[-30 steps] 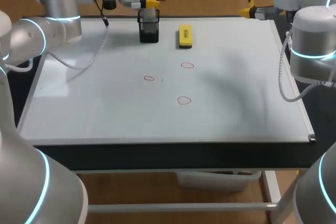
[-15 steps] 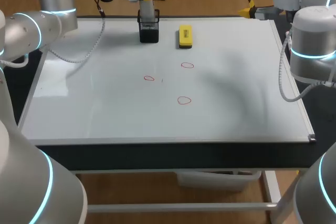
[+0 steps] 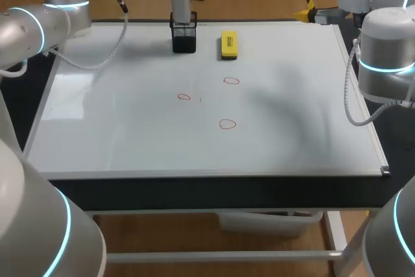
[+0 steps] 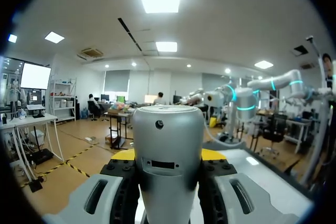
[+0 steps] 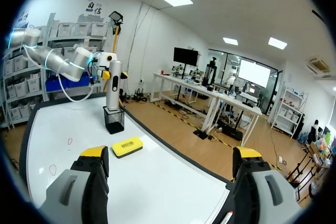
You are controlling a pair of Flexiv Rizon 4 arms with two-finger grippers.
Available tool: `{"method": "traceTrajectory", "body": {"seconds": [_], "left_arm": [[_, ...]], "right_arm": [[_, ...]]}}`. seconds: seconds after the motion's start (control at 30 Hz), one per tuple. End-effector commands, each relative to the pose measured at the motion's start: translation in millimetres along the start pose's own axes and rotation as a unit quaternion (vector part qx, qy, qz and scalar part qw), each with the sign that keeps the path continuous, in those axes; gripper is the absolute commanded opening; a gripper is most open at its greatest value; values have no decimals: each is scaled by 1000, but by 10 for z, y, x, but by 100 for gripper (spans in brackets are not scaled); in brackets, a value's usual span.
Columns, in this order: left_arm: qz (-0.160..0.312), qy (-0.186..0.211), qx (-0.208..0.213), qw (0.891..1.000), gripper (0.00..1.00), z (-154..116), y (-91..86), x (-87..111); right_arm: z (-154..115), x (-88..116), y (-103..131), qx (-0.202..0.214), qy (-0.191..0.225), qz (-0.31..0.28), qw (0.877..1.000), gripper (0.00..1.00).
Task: Pick up the inspection probe, press it on each red-marked spot on the whiteboard one by one, put down the probe, pick up the eraser, and wipe off all the red marks.
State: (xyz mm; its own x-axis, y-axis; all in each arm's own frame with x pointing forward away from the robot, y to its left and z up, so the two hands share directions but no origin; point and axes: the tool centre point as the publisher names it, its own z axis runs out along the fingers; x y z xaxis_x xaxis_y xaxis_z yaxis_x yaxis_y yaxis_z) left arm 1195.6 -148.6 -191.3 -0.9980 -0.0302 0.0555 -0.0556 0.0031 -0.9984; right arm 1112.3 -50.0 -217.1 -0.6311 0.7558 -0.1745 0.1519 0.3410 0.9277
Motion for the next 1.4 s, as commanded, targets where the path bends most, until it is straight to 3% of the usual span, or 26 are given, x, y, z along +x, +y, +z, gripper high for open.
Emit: {"method": "traceTrajectory", "body": {"seconds": [0.03,0.3,0.57,1.4], "left_arm": [[-6,-29,-14,999,0,-34,-138,118],[3,-42,-11,999,0,-201,-258,167],[14,-68,-8,998,0,-445,-257,205],[28,-132,-9,991,0,-1237,2,277]], "right_arm": [[2,-4,1,1,0,0,1000,100],[2,-4,1,1,0,0,1000,100],[2,-4,1,1,0,0,1000,100],[2,-4,1,1,0,0,1000,100]]}}
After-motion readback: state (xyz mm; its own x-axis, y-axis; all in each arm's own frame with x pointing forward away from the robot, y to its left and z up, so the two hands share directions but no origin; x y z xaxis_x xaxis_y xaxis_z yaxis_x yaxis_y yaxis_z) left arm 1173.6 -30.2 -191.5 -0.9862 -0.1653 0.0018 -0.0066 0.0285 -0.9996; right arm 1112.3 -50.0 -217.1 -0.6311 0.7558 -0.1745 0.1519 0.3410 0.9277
